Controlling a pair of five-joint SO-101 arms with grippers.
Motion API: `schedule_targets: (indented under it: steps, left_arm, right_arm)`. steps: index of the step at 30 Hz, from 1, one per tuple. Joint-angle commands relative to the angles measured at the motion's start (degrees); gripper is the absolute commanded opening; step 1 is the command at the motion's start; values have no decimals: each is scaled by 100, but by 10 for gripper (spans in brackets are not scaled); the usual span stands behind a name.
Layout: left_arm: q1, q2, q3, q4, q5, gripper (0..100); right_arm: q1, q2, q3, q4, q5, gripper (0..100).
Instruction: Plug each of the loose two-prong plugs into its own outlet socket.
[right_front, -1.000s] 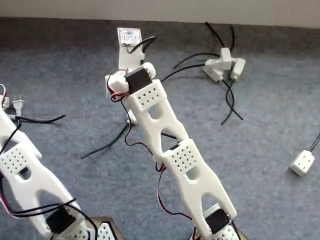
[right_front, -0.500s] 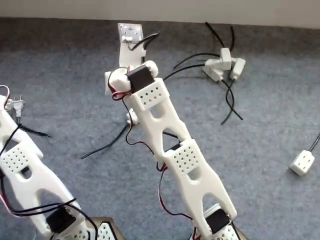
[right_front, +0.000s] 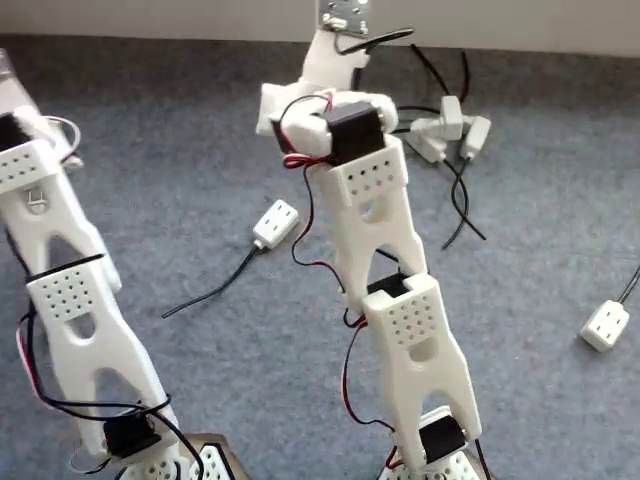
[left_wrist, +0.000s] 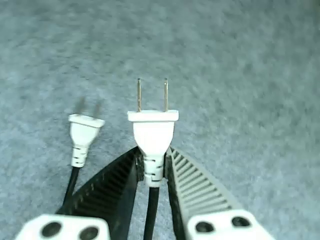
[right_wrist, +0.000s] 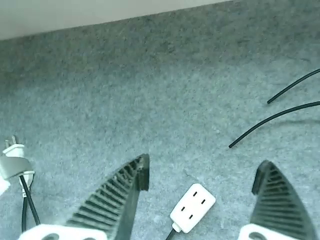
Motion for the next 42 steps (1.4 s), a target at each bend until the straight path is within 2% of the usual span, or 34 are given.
schedule_targets:
  steps: [1,5,8,14,21,27,36,42]
  left_arm:
    - [356,-347,1033,62,-941,17]
    - [620,-382,2642,44,-2110,17]
    - [927,-382,3327,35,-2857,17]
    - [1314,-541,3459,35,-3297,27]
    - [1147,-1358,3433,35,-3209,172]
    - [1059,-2264,3582,35,-3130,175]
    - [1191,-2316,4303,-35,-3138,175]
    - [1156,-2316,4760,-747,-2699,175]
  right_arm:
    - [268,-479,-655,66,79,324]
    - [462,-602,-655,40,79,324]
    - [585,-708,-655,40,79,324]
    - [602,-787,-655,66,79,324]
    - [602,-769,-655,57,79,324]
    - [593,-752,-655,57,79,324]
    - [593,-743,-655,57,79,324]
    - [593,-743,-655,57,79,324]
